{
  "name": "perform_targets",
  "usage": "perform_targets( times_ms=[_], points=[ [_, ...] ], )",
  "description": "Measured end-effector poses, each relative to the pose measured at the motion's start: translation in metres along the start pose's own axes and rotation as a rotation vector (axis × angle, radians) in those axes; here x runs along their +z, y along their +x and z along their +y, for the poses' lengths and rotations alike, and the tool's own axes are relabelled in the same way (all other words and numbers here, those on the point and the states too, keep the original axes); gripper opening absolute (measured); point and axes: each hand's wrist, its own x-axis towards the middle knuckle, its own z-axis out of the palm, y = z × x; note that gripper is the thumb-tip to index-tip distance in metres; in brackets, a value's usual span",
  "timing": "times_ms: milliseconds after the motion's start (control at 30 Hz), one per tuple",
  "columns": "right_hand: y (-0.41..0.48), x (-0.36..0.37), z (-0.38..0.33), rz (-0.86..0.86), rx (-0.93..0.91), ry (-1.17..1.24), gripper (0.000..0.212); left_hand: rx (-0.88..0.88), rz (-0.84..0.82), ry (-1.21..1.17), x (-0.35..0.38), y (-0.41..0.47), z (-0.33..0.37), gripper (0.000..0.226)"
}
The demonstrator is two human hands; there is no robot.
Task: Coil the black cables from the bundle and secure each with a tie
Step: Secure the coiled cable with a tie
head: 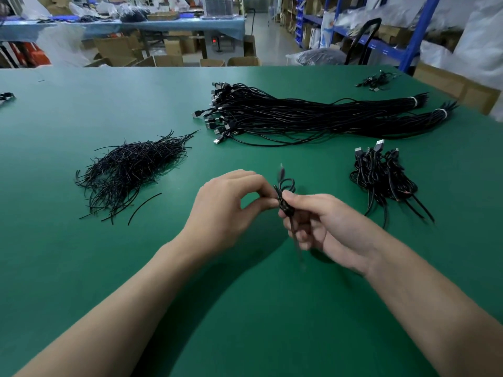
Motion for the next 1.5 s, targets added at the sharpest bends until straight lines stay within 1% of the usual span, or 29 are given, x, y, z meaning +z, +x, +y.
perform_targets(
  times_ms=[33,67,100,133,200,233,267,300,333,367,400,500,567,600,667,733,800,867,933,967,1000,1067,1100,1167,1233,1300,1367,1400,1500],
  points=[
    [-0.001,0.001,0.0,-0.016,0.07,0.104,0.03,0.063,0.027,0.095,0.0,0.001,0.001,0.01],
    [-0.001,0.002,0.0,-0.02,0.095,0.143,0.032,0.11,0.045,0.16,0.0,0.001,0.001,0.011],
    [-0.001,0.003,0.001,-0.013,0.075,0.111,0.036,0.121,0.05,0.175,0.001,0.002,0.001,0.011],
    [0.0,0.002,0.003,0.019,0.014,0.009,0.04,0.093,0.039,0.135,0.0,0.002,0.0,0.011],
    [0.003,0.0,0.005,0.185,-0.188,-0.295,0.041,-0.058,-0.03,-0.075,-0.001,0.001,-0.004,0.01],
    [0.003,-0.003,0.005,0.31,-0.333,-0.476,0.033,-0.159,-0.085,-0.197,0.0,0.0,-0.006,0.011],
    [0.004,-0.007,0.004,0.43,-0.494,-0.663,0.019,-0.254,-0.142,-0.313,-0.001,0.0,-0.009,0.011],
    [0.003,-0.01,0.003,0.485,-0.622,-0.83,0.012,-0.334,-0.196,-0.424,-0.002,0.0,-0.01,0.012],
    [0.002,-0.013,0.001,0.48,-0.706,-0.99,0.027,-0.39,-0.239,-0.535,-0.002,0.0,-0.01,0.012],
    [0.001,-0.016,0.0,0.416,-0.771,-1.086,0.039,-0.428,-0.273,-0.632,-0.002,0.0,-0.01,0.01],
    [0.001,-0.017,0.0,0.351,-0.783,-1.112,0.041,-0.45,-0.298,-0.71,-0.002,-0.001,-0.009,0.008],
    [0.001,-0.012,0.004,0.256,-0.687,-0.939,0.015,-0.461,-0.299,-0.805,-0.004,-0.001,-0.007,0.011],
    [0.002,-0.01,0.005,0.223,-0.57,-0.761,0.01,-0.451,-0.261,-0.792,-0.003,0.001,-0.007,0.011],
    [0.003,-0.009,0.006,0.201,-0.515,-0.667,0.008,-0.441,-0.235,-0.747,-0.003,0.001,-0.006,0.011],
    [0.003,-0.004,0.006,0.141,-0.426,-0.435,0.005,-0.391,-0.165,-0.543,-0.001,0.001,-0.005,0.011],
    [0.003,-0.001,0.006,0.065,-0.352,-0.209,0.011,-0.3,-0.068,-0.315,0.002,0.0,-0.003,0.011],
    [0.001,0.002,0.006,-0.013,-0.276,-0.03,0.015,-0.217,0.008,-0.192,0.001,0.0,-0.002,0.01],
    [0.0,0.0,0.004,-0.085,-0.218,0.119,0.012,-0.169,0.018,-0.125,0.0,0.001,-0.003,0.008],
    [0.001,-0.003,0.002,-0.132,-0.213,0.183,0.007,-0.159,-0.036,-0.061,0.001,0.0,-0.005,0.005],
    [0.001,-0.005,0.001,-0.142,-0.24,0.123,0.011,-0.156,-0.062,-0.023,0.003,-0.001,-0.006,0.006],
    [0.0,-0.006,0.0,-0.14,-0.293,-0.015,0.016,-0.152,-0.081,0.014,0.005,-0.002,-0.006,0.006],
    [-0.002,-0.01,0.0,-0.11,-0.423,-0.366,0.024,-0.137,-0.113,0.033,0.008,-0.004,-0.005,0.003],
    [-0.002,-0.012,0.001,-0.076,-0.471,-0.51,0.026,-0.126,-0.13,-0.006,0.01,-0.004,-0.005,0.005],
    [-0.003,-0.015,0.001,0.056,-0.568,-0.683,0.023,-0.135,-0.172,-0.194,0.01,-0.005,-0.004,0.01],
    [-0.001,-0.02,0.002,0.235,-0.727,-0.841,0.018,-0.247,-0.22,-0.41,0.009,-0.005,-0.004,0.018],
    [0.002,-0.02,0.0,0.375,-0.898,-1.053,0.019,-0.348,-0.26,-0.589,0.006,-0.004,-0.004,0.022],
    [0.005,-0.019,0.001,0.388,-0.972,-1.119,0.017,-0.368,-0.299,-0.723,0.006,-0.004,-0.001,0.02],
    [0.006,-0.018,0.002,0.36,-0.965,-1.107,0.016,-0.353,-0.316,-0.765,0.006,-0.004,0.002,0.016],
    [0.004,-0.015,0.005,0.275,-0.77,-0.922,0.016,-0.356,-0.288,-0.803,0.006,-0.005,0.008,0.011]
  ],
)
